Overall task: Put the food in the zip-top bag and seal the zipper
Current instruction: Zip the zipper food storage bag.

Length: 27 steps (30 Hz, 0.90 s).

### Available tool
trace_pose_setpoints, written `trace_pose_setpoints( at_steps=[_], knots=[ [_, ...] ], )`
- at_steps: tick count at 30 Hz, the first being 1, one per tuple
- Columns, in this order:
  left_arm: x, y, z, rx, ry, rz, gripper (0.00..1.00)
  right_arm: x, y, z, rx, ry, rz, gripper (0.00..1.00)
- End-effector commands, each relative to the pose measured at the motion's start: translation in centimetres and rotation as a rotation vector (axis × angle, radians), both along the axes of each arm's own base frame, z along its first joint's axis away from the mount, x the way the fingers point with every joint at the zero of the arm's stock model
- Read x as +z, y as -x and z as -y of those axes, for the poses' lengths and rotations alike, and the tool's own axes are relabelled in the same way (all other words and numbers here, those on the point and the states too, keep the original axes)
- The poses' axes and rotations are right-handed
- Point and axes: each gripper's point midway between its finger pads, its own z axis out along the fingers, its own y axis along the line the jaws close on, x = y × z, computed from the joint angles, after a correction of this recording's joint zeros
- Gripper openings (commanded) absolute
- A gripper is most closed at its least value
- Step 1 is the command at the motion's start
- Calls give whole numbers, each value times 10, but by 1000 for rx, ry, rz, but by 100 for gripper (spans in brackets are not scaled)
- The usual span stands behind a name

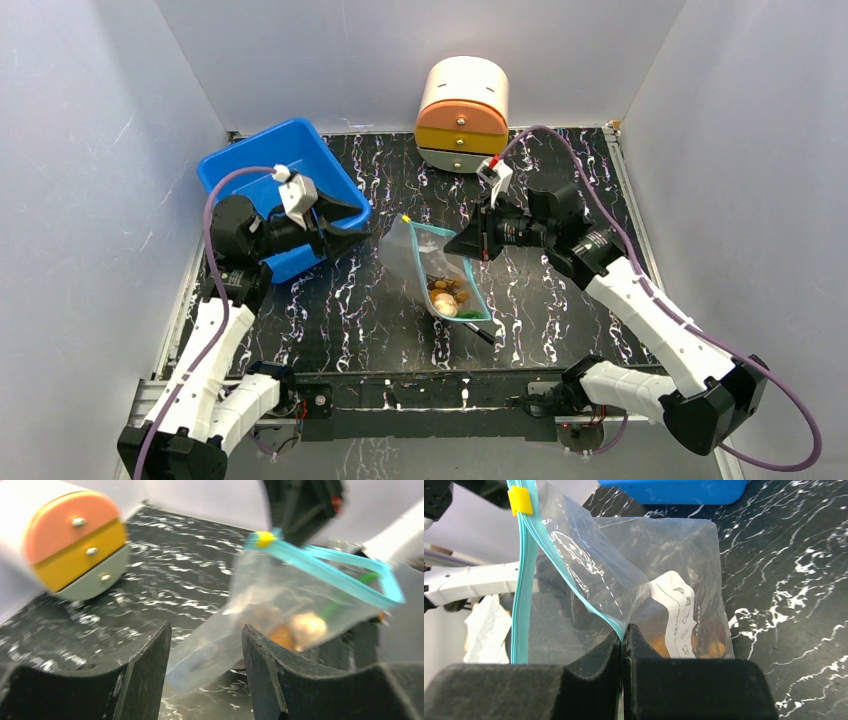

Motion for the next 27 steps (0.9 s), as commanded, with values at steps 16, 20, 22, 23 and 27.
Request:
trace_pose_setpoints(
  at_steps=[16,20,22,23,27],
  knots=[
    [-14,73,37,-408,17,59,55,-2,21,-38,282,-95,-40,0],
    [-18,76,38,-420,17,46,50,-2,21,-42,295,-109,-51,0],
    [-19,79,40,-440,15,35,40,-2,20,-43,295,-114,-46,0],
    [-20,79,41,-445,14,32,33,-3,21,-43,297,-114,-47,0],
    [-21,81,43,-463,13,19,10,-10,24,-43,305,-119,-65,0]
  ],
)
